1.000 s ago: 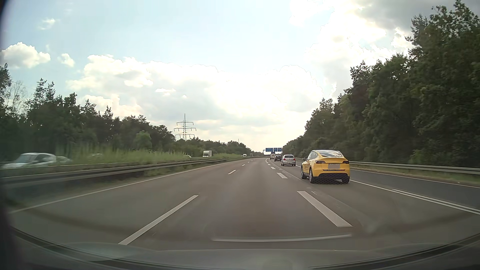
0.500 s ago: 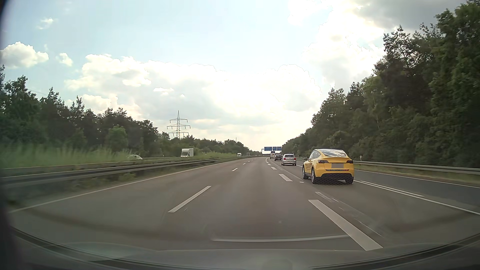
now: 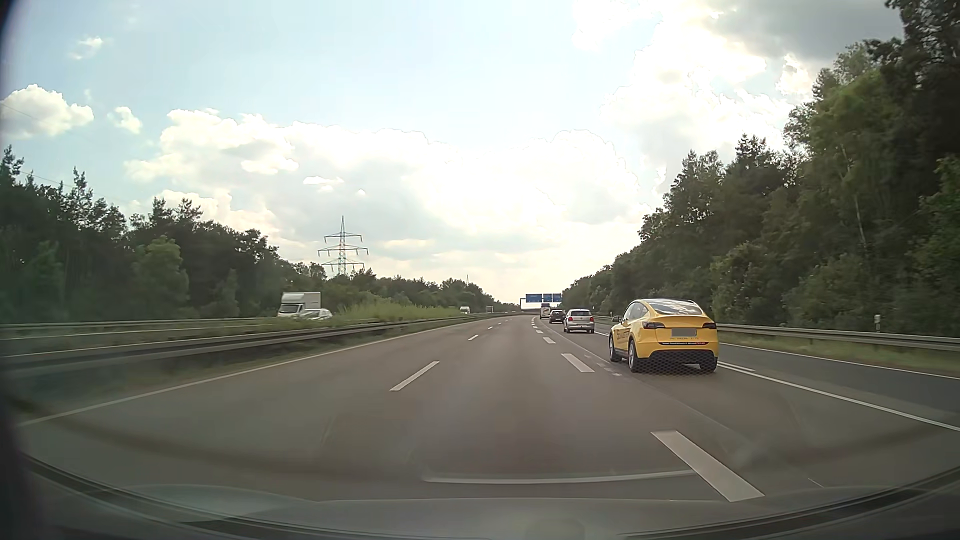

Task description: Follow the waypoints while adhering to traffic rules and regulations

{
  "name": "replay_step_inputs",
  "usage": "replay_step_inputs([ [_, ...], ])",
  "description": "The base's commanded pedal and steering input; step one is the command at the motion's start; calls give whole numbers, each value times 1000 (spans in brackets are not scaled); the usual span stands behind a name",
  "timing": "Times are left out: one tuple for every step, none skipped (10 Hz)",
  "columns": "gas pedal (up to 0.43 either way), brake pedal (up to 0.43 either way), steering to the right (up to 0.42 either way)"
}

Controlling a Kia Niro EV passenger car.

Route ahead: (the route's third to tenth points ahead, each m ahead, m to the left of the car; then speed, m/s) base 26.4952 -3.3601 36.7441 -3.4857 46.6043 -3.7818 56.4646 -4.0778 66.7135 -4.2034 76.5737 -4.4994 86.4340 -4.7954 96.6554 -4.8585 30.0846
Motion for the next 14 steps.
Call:
replay_step_inputs([
  [280, 30, 3],
  [280, 30, 3],
  [280, 30, 2],
  [280, 30, 1],
  [280, 30, 1],
  [280, 30, 0],
  [280, 30, 1],
  [280, 30, 1],
  [280, 30, 2],
  [280, 30, 2],
  [280, 30, 2],
  [280, 30, 1],
  [280, 30, 2],
  [280, 30, 2],
])
